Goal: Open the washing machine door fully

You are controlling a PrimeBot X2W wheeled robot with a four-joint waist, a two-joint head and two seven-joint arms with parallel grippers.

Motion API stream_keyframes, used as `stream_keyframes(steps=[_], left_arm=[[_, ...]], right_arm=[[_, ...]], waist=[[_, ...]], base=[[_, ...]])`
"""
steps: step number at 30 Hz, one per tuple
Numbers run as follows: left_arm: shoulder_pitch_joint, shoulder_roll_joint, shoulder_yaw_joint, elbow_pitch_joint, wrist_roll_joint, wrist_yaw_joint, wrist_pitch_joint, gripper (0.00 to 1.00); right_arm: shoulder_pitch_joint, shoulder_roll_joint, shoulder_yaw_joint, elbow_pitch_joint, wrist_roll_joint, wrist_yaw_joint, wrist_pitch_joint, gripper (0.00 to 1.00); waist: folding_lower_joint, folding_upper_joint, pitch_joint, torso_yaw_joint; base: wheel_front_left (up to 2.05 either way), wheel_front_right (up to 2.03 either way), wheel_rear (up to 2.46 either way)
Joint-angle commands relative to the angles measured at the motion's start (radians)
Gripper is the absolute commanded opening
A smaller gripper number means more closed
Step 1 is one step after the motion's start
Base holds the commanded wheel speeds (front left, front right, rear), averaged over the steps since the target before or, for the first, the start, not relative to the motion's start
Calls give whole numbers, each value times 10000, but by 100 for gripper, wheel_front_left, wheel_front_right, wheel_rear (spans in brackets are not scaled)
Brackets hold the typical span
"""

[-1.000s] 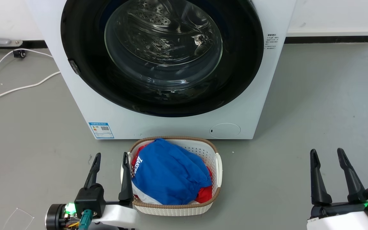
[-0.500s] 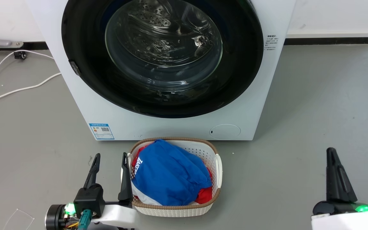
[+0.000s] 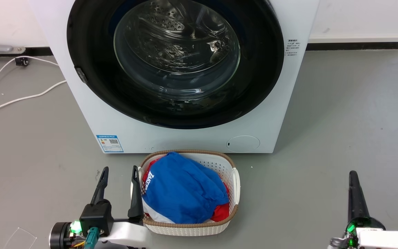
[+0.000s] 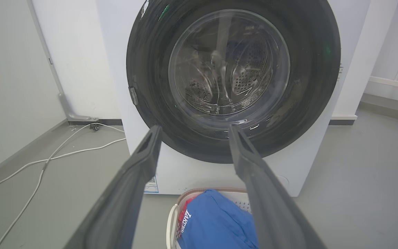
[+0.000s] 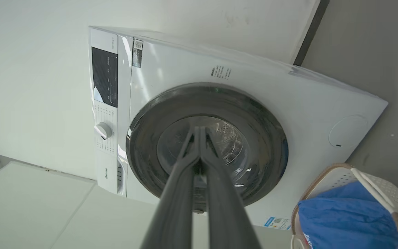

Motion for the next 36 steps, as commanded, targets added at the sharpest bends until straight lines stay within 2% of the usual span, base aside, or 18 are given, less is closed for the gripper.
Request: stream_keyframes(steps=[1,6,10,18,30,36], left_arm=[[142,-11,11,-9,-17,31,-28,100],[139,-11,28,-49,-15,45,-28,100],[173,-11,29,-67,27,41,-28,100],[116,-13,37,-67,0,41,-28,100],[-29,-13,69,-156,58,57,-28,100],[-333,-11,17,-297,131,64,-26,100]], right_arm=[[-132,1,132,-93,399,4,-20,0],[-92,-5,569,-559,2032,4,192,0],[60,-102,379,-844,2666,3,817,0],[286,-257,366,-1036,2723,4,1869,0],[1,-91,-116,-831,2876,4,2007,0],[-923,-239,-889,-404,2869,4,2212,0]], waist=[[0,0,0,1],[0,0,9,-21],[0,0,22,-34],[0,0,69,5],[0,0,332,9],[0,0,849,17]], base=[[0,0,0],[0,0,0],[0,0,0],[0,0,0],[0,0,0],[0,0,0]])
